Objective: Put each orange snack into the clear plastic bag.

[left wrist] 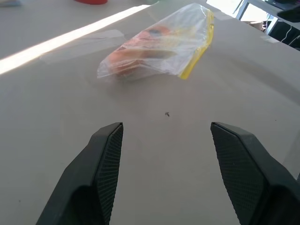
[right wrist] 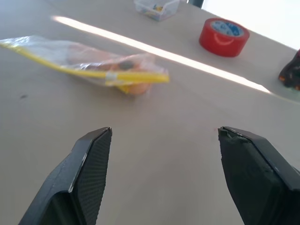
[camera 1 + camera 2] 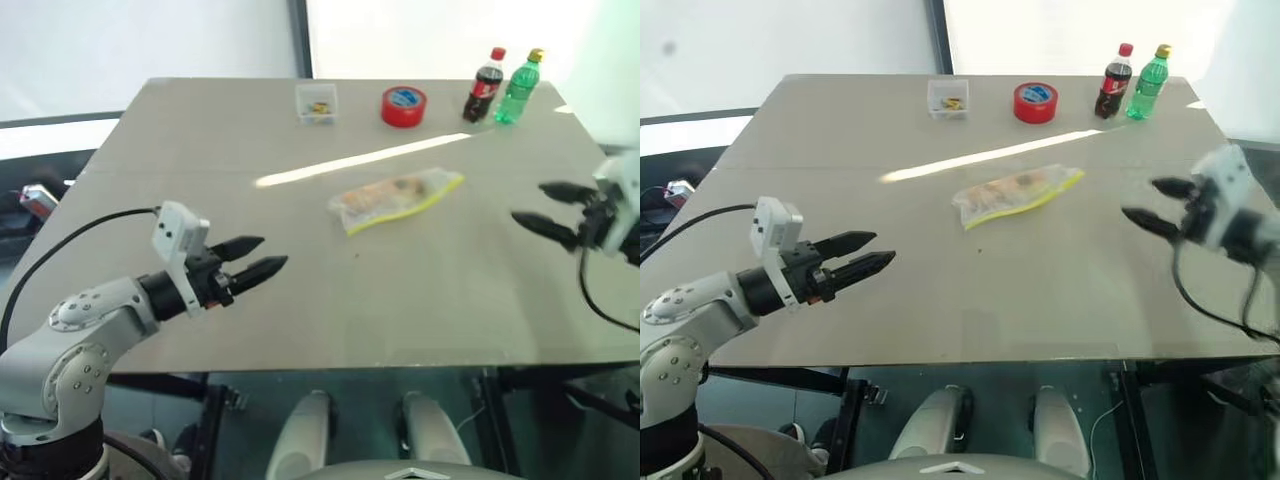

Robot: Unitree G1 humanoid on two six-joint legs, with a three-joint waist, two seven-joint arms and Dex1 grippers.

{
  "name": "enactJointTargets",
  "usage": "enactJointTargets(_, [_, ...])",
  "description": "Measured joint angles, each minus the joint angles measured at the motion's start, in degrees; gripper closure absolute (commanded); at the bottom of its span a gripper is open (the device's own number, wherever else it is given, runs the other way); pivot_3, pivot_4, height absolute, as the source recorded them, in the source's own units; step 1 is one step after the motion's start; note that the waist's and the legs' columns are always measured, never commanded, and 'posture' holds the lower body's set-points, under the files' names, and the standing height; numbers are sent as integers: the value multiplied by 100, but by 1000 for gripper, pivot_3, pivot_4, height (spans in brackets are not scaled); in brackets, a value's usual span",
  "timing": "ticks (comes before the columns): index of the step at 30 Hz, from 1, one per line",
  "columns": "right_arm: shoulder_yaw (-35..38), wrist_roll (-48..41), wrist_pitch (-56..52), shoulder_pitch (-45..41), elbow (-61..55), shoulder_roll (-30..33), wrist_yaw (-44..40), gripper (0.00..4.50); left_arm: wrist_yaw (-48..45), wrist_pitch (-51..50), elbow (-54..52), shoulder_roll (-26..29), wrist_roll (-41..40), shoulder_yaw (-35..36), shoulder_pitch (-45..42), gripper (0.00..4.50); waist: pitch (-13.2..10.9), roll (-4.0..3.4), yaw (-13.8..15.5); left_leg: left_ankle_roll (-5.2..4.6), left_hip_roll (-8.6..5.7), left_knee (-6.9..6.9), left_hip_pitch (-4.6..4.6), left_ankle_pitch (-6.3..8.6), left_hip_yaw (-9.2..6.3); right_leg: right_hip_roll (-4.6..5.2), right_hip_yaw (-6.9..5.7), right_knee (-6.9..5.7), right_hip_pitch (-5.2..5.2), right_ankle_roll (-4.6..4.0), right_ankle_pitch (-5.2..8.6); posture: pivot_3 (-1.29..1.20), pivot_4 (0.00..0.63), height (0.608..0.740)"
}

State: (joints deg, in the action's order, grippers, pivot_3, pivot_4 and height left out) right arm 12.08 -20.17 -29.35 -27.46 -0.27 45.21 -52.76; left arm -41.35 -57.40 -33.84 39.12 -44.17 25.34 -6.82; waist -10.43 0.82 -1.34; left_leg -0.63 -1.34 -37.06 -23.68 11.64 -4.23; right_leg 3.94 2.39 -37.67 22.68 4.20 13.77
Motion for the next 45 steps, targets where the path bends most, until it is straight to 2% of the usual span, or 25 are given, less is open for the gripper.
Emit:
enactJointTargets(2, [-538,285,177,-511,477,-427,150,786,-59,77,157,62,-39,-105,-107,1360,0,1,8,0,-2,10,-6,0,-2,1,-1,4,7,1,-1,0,150,740])
enactJointTargets(5, [-964,454,428,-935,972,-839,197,786,-89,208,350,153,5,-259,-255,1360,-4,-2,46,1,-10,25,-15,0,-7,6,-2,5,17,21,-14,0,150,740])
enactJointTargets(8, [-1438,1071,1537,-1161,1573,-712,88,786,-99,414,447,193,125,-488,-269,1360,-4,-2,101,1,-21,49,-17,0,-12,14,-8,37,14,22,-14,0,150,740])
enactJointTargets(11, [-1956,2027,3165,-1208,2269,-238,87,786,-85,547,520,192,184,-651,-252,1360,-4,-2,87,2,-34,66,-17,-1,-10,17,-8,62,13,23,-15,0,150,740])
enactJointTargets(14, [-2117,2382,4207,-1266,2699,-246,78,786,-66,682,525,178,236,-831,-238,1360,-4,-3,-3,4,-25,76,-11,-2,-7,10,-1,62,18,22,-15,0,150,740])
enactJointTargets(19, [-2178,2471,4772,-1363,2755,-207,3,786,-66,769,526,193,238,-847,-187,1360,-5,-4,-91,2,-9,78,-10,-1,-9,9,2,61,20,22,-16,0,150,740])
enactJointTargets(24, [-2178,2873,5399,-1604,3133,160,94,786,-70,799,558,258,248,-849,-169,1360,-4,-3,-69,2,-13,75,-10,-1,-6,12,-5,65,13,22,-16,0,150,740])
enactJointTargets(30, [-2513,3731,6364,-1723,3926,-191,957,786,-73,859,644,258,251,-1029,-248,1360,-5,-3,-109,3,-12,76,-6,-1,-5,8,4,60,16,22,-16,0,150,740])
enactJointTargets(36, [-2542,3987,6690,-2064,4365,-463,1462,786,-105,961,755,263,268,-1062,-310,1360,-5,-4,-95,3,-13,76,-7,-2,-7,10,5,61,16,22,-16,0,150,740])
enactJointTargets(39, [-2553,4067,6813,-2134,4513,-513,1633,1553,-104,1003,756,263,290,-1109,-311,1314,-5,-4,-83,3,-14,75,-8,-1,-7,10,2,61,15,21,-16,0,150,740])
enactJointTargets(41, [-2554,4095,6888,-2139,4613,-522,1720,2430,-103,1023,756,263,297,-1183,-311,1314,-5,-4,-84,3,-14,75,-8,-1,-7,10,3,61,15,21,-16,0,150,740])
enactJointTargets(44, [-2554,4090,6968,-2139,4645,-521,1727,4074,-101,1051,757,263,309,-1220,-311,1314,-5,-4,-96,3,-14,75,-6,-1,-8,10,4,60,15,21,-16,0,150,740])
enactJointTargets(45, [-2554,4085,6970,-2138,4644,-521,1725,4406,-102,1061,759,263,318,-1230,-311,1314,-5,-4,-101,3,-14,76,-6,-1,-8,10,4,60,15,21,-16,0,150,740])
